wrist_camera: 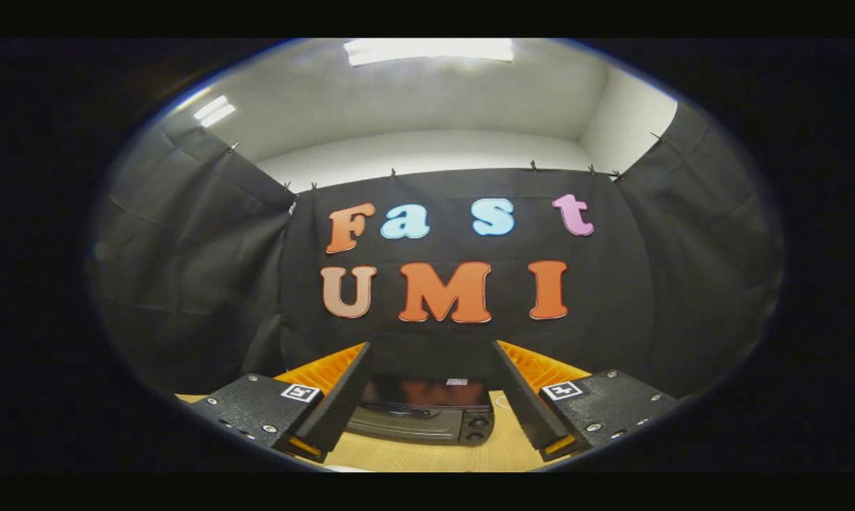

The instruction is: Open the toaster oven, put the food inside, and close the toaster oven door.

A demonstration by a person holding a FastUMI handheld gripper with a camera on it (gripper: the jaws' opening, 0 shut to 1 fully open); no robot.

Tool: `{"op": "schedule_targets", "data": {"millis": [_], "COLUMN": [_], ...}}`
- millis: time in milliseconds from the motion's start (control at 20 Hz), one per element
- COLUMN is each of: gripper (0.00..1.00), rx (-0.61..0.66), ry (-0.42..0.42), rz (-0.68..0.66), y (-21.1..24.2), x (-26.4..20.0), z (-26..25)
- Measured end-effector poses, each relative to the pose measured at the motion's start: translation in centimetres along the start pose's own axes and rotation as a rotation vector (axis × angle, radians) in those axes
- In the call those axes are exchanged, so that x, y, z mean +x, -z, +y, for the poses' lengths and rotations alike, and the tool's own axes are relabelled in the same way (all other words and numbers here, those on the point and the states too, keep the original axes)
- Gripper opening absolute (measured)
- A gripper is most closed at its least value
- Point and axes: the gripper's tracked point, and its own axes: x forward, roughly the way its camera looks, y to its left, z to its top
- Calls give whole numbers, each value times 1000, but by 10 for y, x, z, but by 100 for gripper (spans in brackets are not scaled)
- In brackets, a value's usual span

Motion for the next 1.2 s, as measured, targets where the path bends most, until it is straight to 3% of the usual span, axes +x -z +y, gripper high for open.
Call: {"op": "schedule_targets", "data": {"millis": [500, 1200], "gripper": [98, 98], "rx": [92, 85], "ry": [-50, 13], "rz": [231, 454], "y": [96, 226], "x": [68, 145], "z": [20, 62]}}
